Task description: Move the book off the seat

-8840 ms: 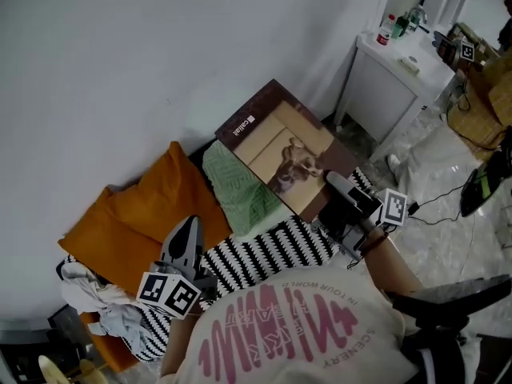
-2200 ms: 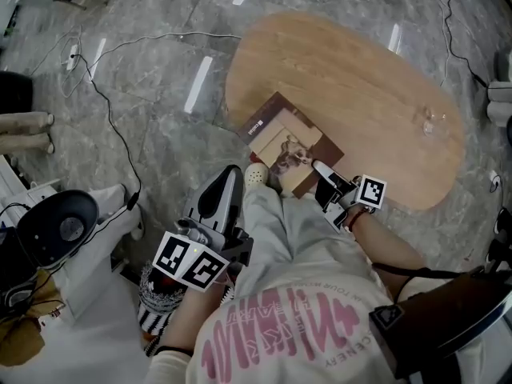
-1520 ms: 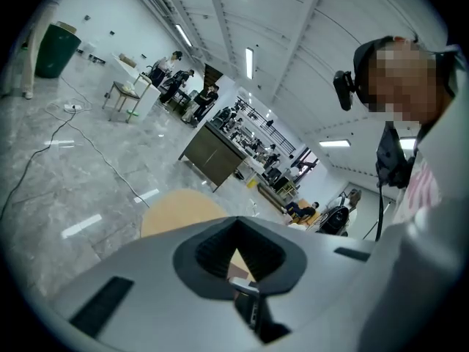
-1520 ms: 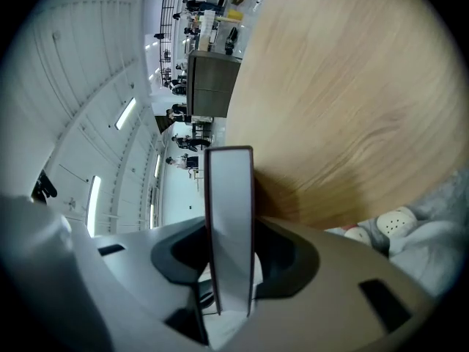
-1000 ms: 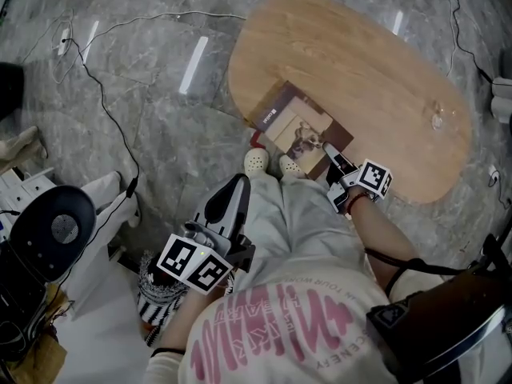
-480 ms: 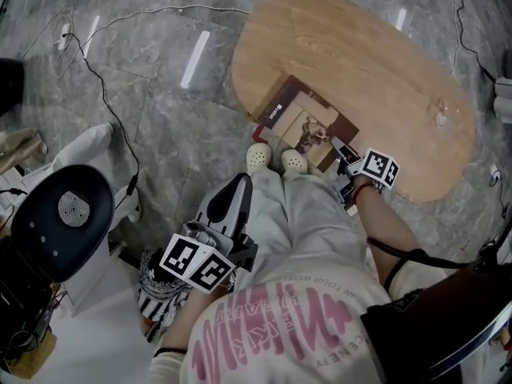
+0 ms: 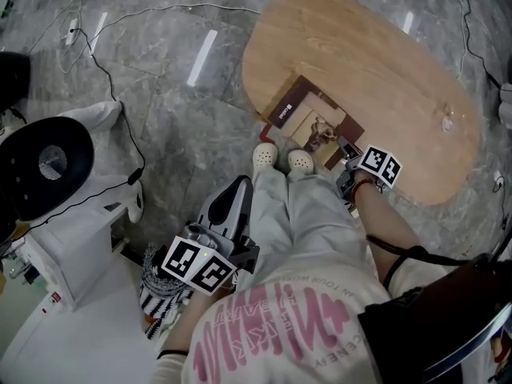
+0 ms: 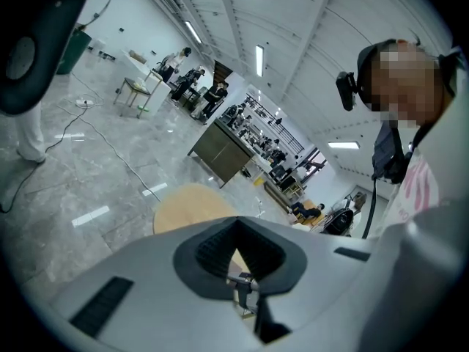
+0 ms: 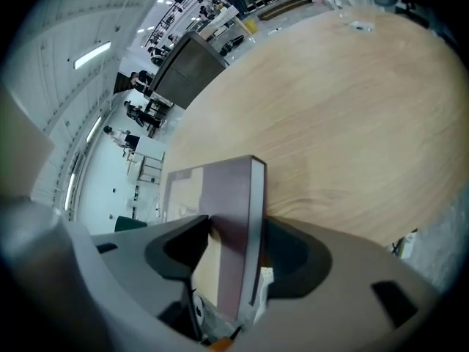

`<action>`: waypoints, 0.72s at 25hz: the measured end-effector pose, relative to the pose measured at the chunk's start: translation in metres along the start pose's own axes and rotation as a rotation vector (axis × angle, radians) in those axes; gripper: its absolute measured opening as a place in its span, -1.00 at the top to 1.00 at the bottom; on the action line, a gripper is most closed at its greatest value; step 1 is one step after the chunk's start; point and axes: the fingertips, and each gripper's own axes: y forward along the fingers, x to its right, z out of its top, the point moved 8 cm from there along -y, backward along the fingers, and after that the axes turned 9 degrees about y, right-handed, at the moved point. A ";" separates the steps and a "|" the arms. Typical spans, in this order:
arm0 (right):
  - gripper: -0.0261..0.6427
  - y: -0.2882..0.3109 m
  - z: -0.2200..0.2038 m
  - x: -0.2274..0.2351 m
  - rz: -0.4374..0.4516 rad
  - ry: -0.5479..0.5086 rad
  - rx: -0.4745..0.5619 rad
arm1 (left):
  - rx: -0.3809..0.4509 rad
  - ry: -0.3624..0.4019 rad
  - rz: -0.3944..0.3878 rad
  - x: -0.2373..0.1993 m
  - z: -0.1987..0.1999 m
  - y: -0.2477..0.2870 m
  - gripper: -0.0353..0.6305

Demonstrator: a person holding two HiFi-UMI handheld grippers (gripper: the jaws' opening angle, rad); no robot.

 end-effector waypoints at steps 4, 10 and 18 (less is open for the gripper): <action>0.24 0.000 0.005 0.002 -0.140 -0.077 0.027 | 0.005 -0.011 0.016 -0.001 -0.003 -0.004 0.87; 0.25 0.002 0.013 -0.005 -0.275 -0.171 0.024 | 0.016 -0.006 0.008 -0.001 -0.002 -0.005 0.87; 0.78 -0.055 0.015 -0.005 -0.322 -0.037 0.025 | 0.039 0.054 -0.022 0.029 0.048 -0.015 0.87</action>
